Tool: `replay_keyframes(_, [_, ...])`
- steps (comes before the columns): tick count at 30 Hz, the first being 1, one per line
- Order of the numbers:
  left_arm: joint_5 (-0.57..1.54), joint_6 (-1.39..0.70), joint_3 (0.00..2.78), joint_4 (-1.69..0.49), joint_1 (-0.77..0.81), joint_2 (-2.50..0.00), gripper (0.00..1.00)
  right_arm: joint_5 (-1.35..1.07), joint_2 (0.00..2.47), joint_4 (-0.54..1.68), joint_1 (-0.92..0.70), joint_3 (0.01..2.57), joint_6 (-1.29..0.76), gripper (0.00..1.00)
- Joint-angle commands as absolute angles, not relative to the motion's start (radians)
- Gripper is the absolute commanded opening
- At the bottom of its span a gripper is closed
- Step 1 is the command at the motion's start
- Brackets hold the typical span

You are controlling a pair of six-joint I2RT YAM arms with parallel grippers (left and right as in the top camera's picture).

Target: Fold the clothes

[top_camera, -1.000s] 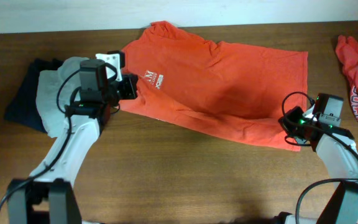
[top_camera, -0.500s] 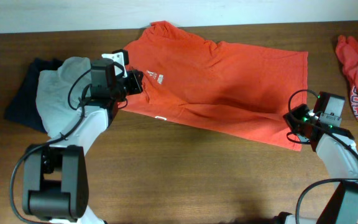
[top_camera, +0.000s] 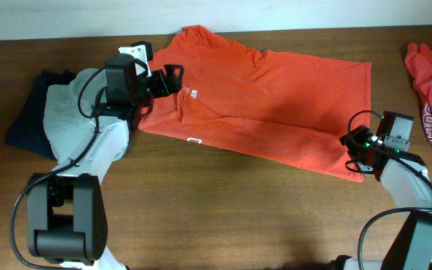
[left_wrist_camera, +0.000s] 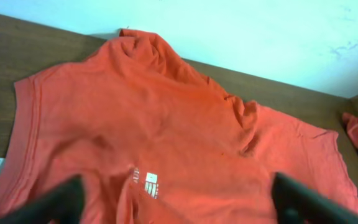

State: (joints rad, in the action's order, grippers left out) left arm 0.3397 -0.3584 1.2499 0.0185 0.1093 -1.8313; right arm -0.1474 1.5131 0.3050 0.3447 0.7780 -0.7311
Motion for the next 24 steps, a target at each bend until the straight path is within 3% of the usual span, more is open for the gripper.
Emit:
replay_keyframes(1, [0.333, -0.257, 1.333, -0.102, 0.086, -1.850, 0.99, -0.156, 1.519, 0.318, 0.348, 0.791, -0.704, 0.70])
replay_keyframes(12, [0.332, -0.054, 1.436, -0.675, 0.048, -1.850, 0.99, -0.250, 1.509, 0.534, 0.349, 0.791, -0.596, 0.75])
replay_keyframes(16, [0.215, -0.032, 1.434, -0.762, 0.048, -1.853, 0.99, -0.252, 1.509, 0.649, 0.349, 0.791, -0.572, 0.77])
replay_keyframes(24, [0.200, -0.032, 1.385, -0.783, 0.049, -1.853, 0.95, -0.262, 1.514, 0.709, 0.349, 0.790, -0.580, 0.80])
